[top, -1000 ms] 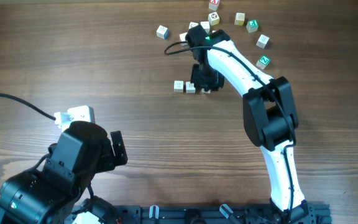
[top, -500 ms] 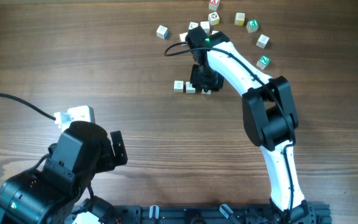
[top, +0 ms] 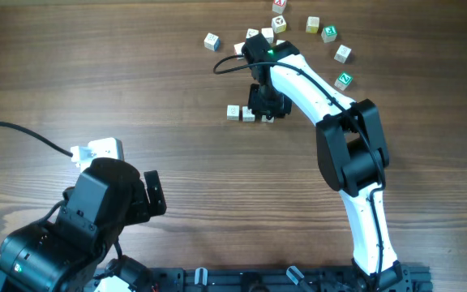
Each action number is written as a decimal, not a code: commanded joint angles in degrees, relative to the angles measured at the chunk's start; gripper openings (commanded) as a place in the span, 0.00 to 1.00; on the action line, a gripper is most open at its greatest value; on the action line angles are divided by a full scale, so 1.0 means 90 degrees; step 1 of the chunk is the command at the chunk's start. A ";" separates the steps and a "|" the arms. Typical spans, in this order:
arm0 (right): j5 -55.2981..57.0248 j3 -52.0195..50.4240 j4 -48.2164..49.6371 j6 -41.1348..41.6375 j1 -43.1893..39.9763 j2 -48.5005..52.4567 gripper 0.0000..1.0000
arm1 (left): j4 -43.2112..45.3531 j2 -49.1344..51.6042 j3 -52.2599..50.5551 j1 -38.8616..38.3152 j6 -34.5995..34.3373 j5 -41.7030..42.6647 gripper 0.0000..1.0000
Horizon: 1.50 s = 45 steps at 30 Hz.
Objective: Form a horizontal line
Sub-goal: 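Grasp the 4 block and carry it toward the 9 block, then set the 4 block beside the 9 block and open the right gripper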
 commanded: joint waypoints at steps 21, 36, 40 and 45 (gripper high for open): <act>-0.0347 0.0138 0.0287 -0.0410 -0.0029 0.0056 0.31 | 0.0015 -0.0012 -0.0024 0.0039 -0.0112 0.0034 1.00; -0.1277 0.0138 0.0522 -0.0782 -0.0034 0.0056 0.28 | 0.0015 -0.0012 -0.0024 0.0039 -0.0112 0.0034 1.00; -0.1260 0.0138 0.0525 -0.0794 -0.0034 0.0056 0.29 | 0.0015 -0.0012 -0.0024 0.0039 -0.0112 0.0034 1.00; -0.0891 0.0138 0.0488 -0.0772 -0.0034 0.0056 0.29 | 0.0015 -0.0012 -0.0024 0.0036 -0.0112 0.0034 1.00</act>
